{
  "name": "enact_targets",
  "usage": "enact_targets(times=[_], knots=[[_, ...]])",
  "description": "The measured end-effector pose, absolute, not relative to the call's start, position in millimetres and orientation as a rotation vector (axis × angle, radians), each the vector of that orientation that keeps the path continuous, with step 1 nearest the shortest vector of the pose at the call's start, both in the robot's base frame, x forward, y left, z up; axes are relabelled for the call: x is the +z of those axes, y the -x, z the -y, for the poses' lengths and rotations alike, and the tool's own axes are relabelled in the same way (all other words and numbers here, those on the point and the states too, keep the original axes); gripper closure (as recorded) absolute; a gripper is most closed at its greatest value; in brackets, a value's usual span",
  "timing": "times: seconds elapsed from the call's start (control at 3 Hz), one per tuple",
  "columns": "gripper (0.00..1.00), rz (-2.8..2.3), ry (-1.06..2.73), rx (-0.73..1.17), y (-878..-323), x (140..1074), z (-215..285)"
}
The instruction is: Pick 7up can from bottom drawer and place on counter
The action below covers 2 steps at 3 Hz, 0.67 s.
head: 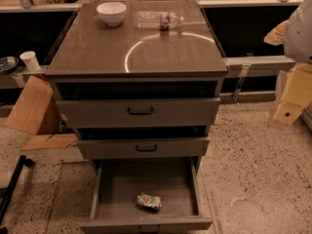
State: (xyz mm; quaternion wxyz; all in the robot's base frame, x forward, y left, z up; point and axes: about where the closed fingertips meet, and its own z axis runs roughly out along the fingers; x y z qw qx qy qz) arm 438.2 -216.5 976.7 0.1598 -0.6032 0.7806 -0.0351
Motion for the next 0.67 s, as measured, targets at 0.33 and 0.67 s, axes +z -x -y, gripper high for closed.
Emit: enact_targets(times=[0.33,0.67], knots=[[0.00,-2.230,1.724,-0.100,-438.3,976.6,216.4],[0.00,-2.198,1.754,-0.030,-448.0,950.7,206.2]])
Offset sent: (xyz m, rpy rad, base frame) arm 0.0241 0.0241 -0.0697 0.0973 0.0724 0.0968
